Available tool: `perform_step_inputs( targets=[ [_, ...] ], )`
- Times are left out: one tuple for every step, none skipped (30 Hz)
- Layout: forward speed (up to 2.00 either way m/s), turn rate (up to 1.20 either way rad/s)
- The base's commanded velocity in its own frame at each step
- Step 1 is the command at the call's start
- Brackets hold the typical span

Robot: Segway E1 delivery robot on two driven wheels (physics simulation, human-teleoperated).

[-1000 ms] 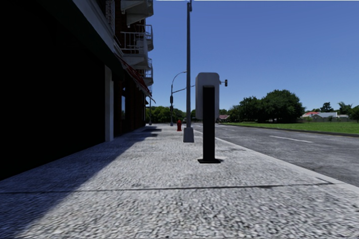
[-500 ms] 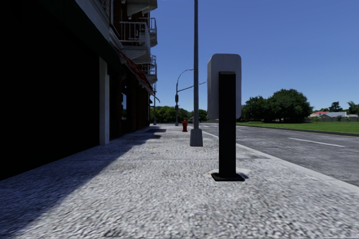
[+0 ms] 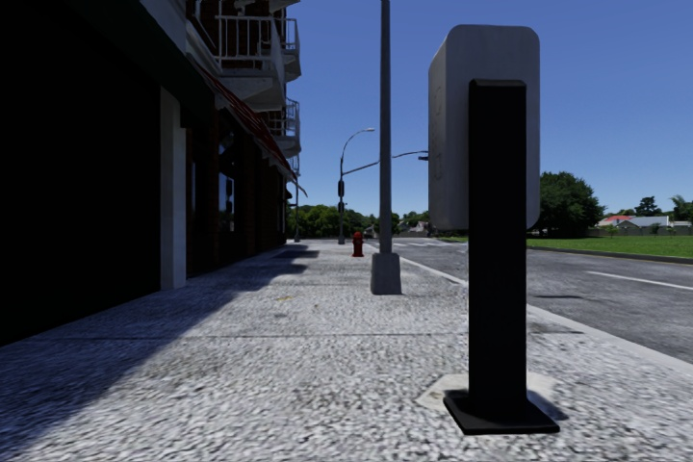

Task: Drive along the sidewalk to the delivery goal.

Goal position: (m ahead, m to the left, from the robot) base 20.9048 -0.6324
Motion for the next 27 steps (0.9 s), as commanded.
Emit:
perform_step_inputs(
  targets=[
    [2.0,0.21],
    [2.0,0.24],
    [2.0,0.25],
    [2.0,0.25],
    [2.0,0.25],
    [2.0,0.25],
    [2.0,0.25],
    [2.0,0.25],
    [2.0,0.25],
    [2.0,0.25],
    [2.0,0.25],
    [2.0,0.0],
    [2.0,0.0],
    [2.0,0.0],
    [2.0,0.0],
    [2.0,0.0],
    [2.0,0.0],
    [2.0,0.0],
    [2.0,0.0],
    [2.0,0.0],
    [2.0,0.0],
    [2.0,0.0],
    [2.0,0.0],
    [2.0,0.0],
    [2.0,0.0],
    [2.0,0.0],
    [2.0,0.0]
  ],
)
